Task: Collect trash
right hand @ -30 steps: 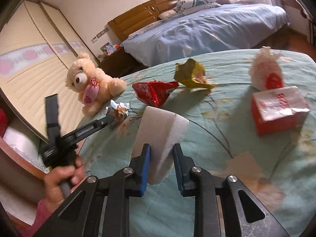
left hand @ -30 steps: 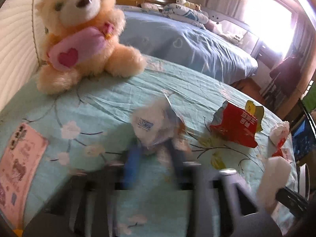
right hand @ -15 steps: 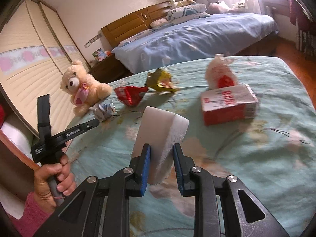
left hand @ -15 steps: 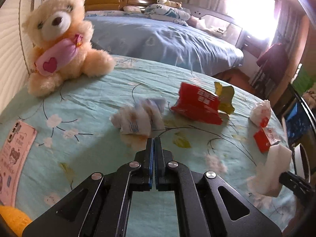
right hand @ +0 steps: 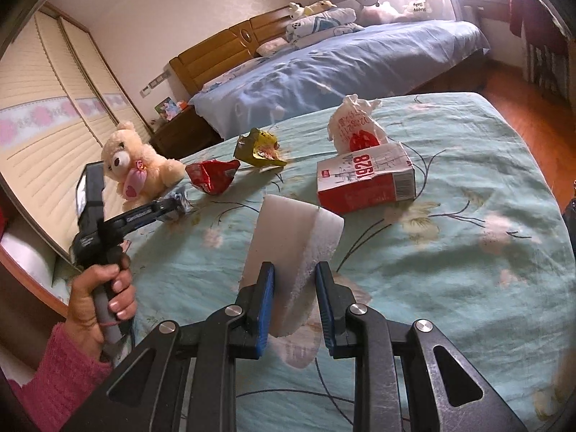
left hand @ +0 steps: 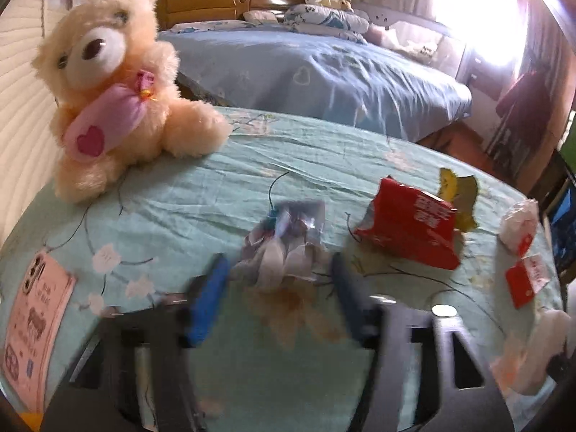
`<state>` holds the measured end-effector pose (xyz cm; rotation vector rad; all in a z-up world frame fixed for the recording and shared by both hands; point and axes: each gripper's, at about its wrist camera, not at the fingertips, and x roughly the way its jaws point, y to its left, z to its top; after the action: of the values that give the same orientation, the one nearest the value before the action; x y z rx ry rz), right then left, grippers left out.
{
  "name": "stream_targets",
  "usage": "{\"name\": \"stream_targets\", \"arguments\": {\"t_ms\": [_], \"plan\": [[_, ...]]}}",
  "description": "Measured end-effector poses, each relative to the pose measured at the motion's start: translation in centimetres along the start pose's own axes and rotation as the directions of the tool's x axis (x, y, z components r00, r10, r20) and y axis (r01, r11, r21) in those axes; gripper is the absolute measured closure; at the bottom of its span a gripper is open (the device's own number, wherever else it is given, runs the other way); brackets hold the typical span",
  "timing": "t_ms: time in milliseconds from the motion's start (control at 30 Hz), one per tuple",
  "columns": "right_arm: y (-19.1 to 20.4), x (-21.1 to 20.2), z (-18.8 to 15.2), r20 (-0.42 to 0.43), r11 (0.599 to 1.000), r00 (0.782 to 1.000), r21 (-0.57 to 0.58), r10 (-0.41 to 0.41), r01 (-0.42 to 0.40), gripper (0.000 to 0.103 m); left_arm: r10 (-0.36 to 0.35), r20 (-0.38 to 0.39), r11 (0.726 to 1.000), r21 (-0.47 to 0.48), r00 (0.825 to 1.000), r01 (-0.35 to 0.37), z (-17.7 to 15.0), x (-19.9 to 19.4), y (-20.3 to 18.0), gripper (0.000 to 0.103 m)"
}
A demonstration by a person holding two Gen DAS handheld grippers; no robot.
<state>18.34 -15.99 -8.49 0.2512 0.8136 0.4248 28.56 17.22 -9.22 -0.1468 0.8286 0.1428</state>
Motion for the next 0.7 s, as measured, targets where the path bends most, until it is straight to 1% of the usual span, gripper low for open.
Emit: {"name": "stream_targets", "arguments": {"t_ms": [67, 100, 233, 367, 433, 567, 700], "plan": [[0.0, -0.1, 0.0, 0.001, 1.0, 1.0, -0.001, -0.001, 0.001, 0.08, -0.001, 0.007, 1.0, 0.009, 1.0, 0.0, 0.2, 0.3, -0.1, 0.07], [0.0, -0.1, 0.0, 0.002, 1.0, 1.0, -0.003, -0.002, 0.002, 0.08, -0.001, 0.006, 1.0, 0.013, 1.0, 0.001, 0.3, 0.3, -0.2, 0.075], [0.0, -0.3, 0.0, 0.01, 1.0, 1.0, -0.009, -0.001, 0.002, 0.08, -0.002, 0.011, 1.0, 0.016, 1.0, 0.002, 0.0, -0.1, -0.3, 0.082], [-0.3, -0.8, -0.1, 0.017, 1.0, 1.0, -0.016, -0.011, 0.011, 0.08, -0.029, 0.013, 0.999, 0.021, 1.0, 0.028, -1.2, -1.9, -1.0, 0.084], [-0.7, -1.1, -0.2, 0.02, 1.0, 1.0, -0.01, -0.014, 0.015, 0.08, -0.062, 0.011, 0.998, 0.025, 0.998, 0.061, -2.0, -2.9, -1.7, 0.084], [-1.5, -2.0, -0.7, 0.025, 1.0, 0.999, -0.002, -0.024, 0.025, 0.08, -0.125, 0.006, 0.991, 0.057, 0.992, 0.124, -4.0, -5.2, -4.1, 0.084], [-2.5, -3.3, -1.1, 0.039, 0.999, 0.999, 0.006, -0.037, 0.037, 0.08, -0.197, -0.02, 0.974, 0.11, 0.98, 0.198, -6.1, -7.2, -7.2, 0.084]]}}
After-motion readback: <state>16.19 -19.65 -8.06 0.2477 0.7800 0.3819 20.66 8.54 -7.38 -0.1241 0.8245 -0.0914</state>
